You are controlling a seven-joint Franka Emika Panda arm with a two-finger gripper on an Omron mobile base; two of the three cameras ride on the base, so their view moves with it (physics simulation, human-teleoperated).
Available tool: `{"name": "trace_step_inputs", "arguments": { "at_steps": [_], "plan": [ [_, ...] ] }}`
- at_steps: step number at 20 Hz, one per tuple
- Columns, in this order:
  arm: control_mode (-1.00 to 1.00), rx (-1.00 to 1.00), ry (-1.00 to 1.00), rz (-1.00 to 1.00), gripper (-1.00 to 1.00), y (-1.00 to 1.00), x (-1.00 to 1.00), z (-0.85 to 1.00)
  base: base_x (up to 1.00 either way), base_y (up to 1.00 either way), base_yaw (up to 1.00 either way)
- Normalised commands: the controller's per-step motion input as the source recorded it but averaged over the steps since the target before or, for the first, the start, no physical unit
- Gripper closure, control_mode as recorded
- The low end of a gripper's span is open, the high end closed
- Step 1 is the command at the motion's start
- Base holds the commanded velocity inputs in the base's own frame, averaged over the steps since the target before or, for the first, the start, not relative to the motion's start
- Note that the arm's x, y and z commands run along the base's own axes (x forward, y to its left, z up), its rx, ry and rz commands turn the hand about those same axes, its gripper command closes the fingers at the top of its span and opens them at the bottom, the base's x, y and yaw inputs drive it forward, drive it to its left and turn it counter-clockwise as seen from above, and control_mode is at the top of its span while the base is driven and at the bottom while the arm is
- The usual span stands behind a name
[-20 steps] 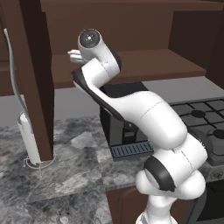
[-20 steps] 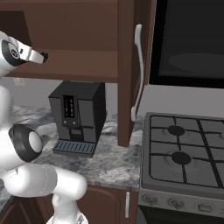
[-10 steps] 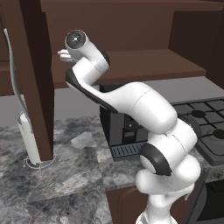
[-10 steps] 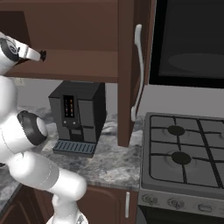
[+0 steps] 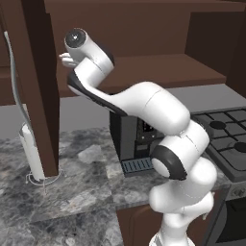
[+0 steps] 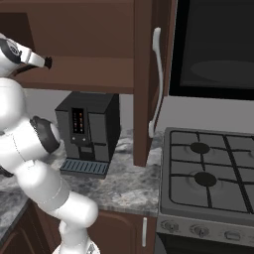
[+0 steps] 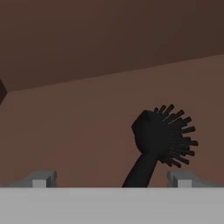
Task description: Locate and retrieve the dish brush and sponge from the cabinet. Place them next to the sink.
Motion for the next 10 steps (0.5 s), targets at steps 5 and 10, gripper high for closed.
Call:
{"name": "trace_step_inputs", "arguments": {
  "at_steps": [5, 10],
  "plan": [
    [-1.0, 0.0, 0.06, -0.06, -1.0, 0.02, 0.01, -0.17, 0.0, 0.0, 0.0],
    [-1.0, 0.0, 0.02, -0.04, -1.0, 0.07, 0.0, -0.19, 0.0, 0.0, 0.0]
  ]
}}
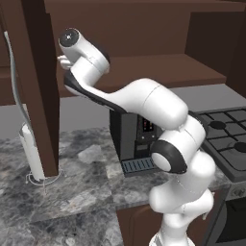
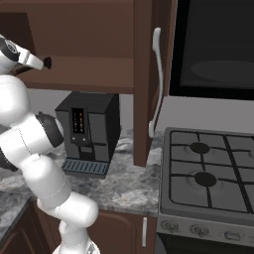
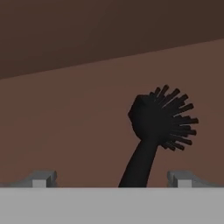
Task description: Locate and retrieve the dish brush and sponge from the cabinet. Place them next to the sink.
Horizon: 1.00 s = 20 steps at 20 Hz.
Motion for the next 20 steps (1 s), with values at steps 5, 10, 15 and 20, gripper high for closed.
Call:
{"name": "trace_step_inputs", "arguments": {
  "at_steps": [5, 10, 15, 20],
  "plan": [
    [-1.0, 0.04, 0.0, -0.01, -1.0, 0.0, 0.0, -0.22, 0.0, 0.0, 0.0],
    [-1.0, 0.07, 0.0, 0.0, 1.0, 0.0, 0.0, -0.28, 0.0, 0.0, 0.0],
    [-1.0, 0.07, -0.02, 0.0, 1.0, 0.0, 0.0, -0.22, 0.0, 0.0, 0.0],
    [-1.0, 0.02, -0.05, 0.0, 1.0, 0.0, 0.01, -0.1, 0.0, 0.0, 0.0]
  ]
}}
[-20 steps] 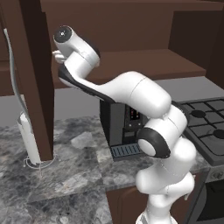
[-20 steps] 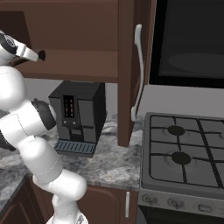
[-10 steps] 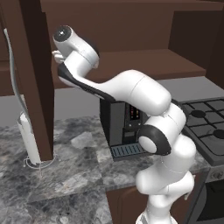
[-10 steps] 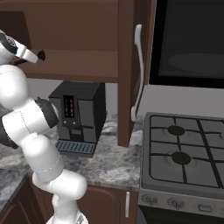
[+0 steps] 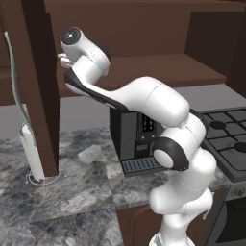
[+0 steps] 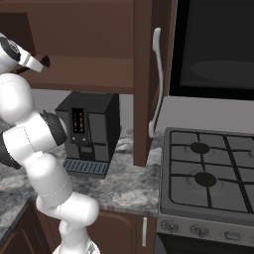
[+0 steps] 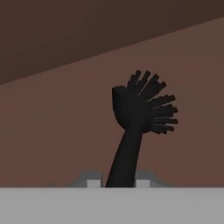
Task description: Locate and retrieve the dish brush and sponge from the cabinet. Place them next to the sink.
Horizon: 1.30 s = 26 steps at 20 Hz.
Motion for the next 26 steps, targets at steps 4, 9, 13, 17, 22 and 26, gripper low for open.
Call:
{"name": "trace_step_inputs", "arguments": {
  "at_steps": [4, 9, 13, 17, 22, 26],
  "plan": [
    [-1.0, 0.0, -0.02, 0.0, 1.0, 0.0, 0.03, -0.04, 0.0, 0.0, 0.0],
    [-1.0, 0.0, 0.03, 0.06, 1.0, -0.07, 0.05, 0.0, 0.0, 0.0, 0.0],
    [-1.0, 0.0, 0.09, 0.13, 1.0, -0.35, 0.02, 0.08, 0.0, 0.0, 0.0],
    [-1.0, 0.0, 0.11, 0.11, 1.0, -0.25, 0.02, 0.02, 0.0, 0.0, 0.0],
    [-1.0, 0.0, -0.01, 0.02, 1.0, 0.0, -0.1, 0.0, 0.0, 0.0, 0.0],
    [-1.0, 0.0, -0.09, 0.07, 1.0, -0.05, -0.51, 0.06, 0.0, 0.0, 0.0]
  ]
}}
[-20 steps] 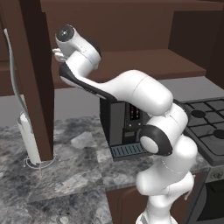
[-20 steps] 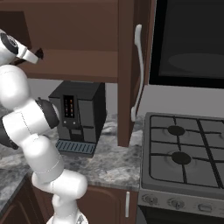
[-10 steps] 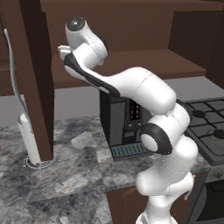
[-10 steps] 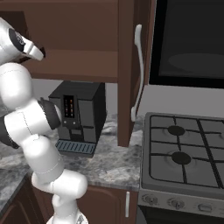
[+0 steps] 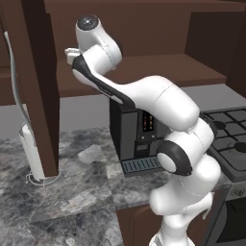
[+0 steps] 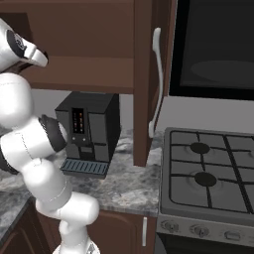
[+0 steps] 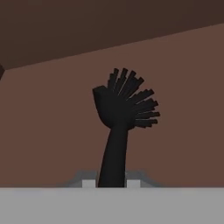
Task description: Locate and retrieve the dish brush and sponge from the cabinet. Place them next to the sink.
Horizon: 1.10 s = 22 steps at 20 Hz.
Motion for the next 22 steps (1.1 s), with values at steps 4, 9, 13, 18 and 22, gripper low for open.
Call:
{"name": "trace_step_inputs", "arguments": {
  "at_steps": [4, 9, 13, 18, 22],
  "plan": [
    [-1.0, 0.0, -0.01, 0.07, 1.0, -0.06, -0.58, 0.0, 0.0, 0.0, 0.0],
    [-1.0, 0.0, 0.0, 0.07, 1.0, -0.08, -0.81, 0.0, 0.0, 0.0, 0.0],
    [-1.0, 0.01, 0.0, 0.03, 1.0, -0.24, -0.99, 0.0, 0.0, 0.0, 0.0],
    [-1.0, 0.0, 0.0, 0.1, 1.0, -0.35, -1.0, 0.0, 0.0, 0.0, 0.0],
    [-1.0, 0.0, 0.02, 0.09, 1.0, -0.39, -1.0, -0.08, 0.0, 0.0, 0.0]
  ]
}}
